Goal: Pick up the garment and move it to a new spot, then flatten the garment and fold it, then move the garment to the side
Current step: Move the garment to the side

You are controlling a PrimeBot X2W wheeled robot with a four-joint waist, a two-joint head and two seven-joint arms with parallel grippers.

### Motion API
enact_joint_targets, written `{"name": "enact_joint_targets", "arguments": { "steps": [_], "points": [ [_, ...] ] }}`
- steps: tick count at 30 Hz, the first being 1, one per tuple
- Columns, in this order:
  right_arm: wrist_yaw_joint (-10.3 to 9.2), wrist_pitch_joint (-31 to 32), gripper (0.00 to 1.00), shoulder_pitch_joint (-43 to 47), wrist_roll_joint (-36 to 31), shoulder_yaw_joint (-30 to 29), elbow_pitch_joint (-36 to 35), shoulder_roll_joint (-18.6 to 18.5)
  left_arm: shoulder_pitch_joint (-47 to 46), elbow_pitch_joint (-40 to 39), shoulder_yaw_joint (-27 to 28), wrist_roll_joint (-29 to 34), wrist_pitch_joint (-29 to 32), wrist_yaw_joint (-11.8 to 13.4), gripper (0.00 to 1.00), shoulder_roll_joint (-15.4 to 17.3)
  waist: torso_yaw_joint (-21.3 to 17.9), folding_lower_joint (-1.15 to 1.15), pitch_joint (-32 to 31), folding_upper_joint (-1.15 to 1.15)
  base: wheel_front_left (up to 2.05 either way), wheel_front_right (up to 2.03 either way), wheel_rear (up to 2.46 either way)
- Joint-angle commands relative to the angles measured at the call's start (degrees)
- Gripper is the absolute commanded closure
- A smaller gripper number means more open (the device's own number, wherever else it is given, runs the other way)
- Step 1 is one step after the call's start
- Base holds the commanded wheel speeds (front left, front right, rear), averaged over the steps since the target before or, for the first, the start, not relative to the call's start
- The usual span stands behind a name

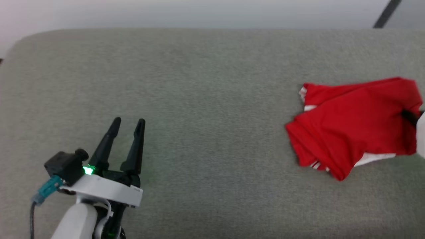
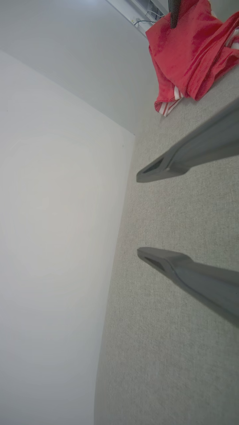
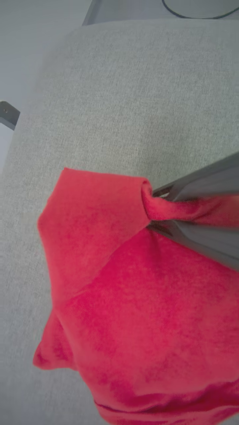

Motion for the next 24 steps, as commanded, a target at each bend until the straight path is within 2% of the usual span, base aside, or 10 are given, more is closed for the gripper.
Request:
{"name": "enact_joint_targets", "arguments": {
  "steps": [1, 11, 24],
  "points": [
    [-0.09, -0.89, 1.00, -1.26, -0.41, 0.13, 0.29, -0.67, -0.92, -0.21, 0.08, 0.09, 0.05, -0.13, 0.00, 0.35, -3.44, 0.00, 3.28, 0.00, 0.00, 0.00, 0.00],
    [-0.09, -6.88, 1.00, -7.44, -0.78, 3.25, 4.04, -3.57, -3.34, -0.81, -0.52, 0.00, 0.06, -0.13, 0.00, 2.55, -9.31, 0.00, 7.17, 0.00, 0.00, 0.00, 0.00],
    [-0.09, -16.92, 1.00, -14.83, -4.59, 7.96, 11.24, -7.75, -6.22, -1.73, -1.84, 0.32, 0.06, -0.13, 0.00, 4.80, -13.13, 0.00, 11.32, 0.00, 0.00, 0.00, 0.00]
  ]
}}
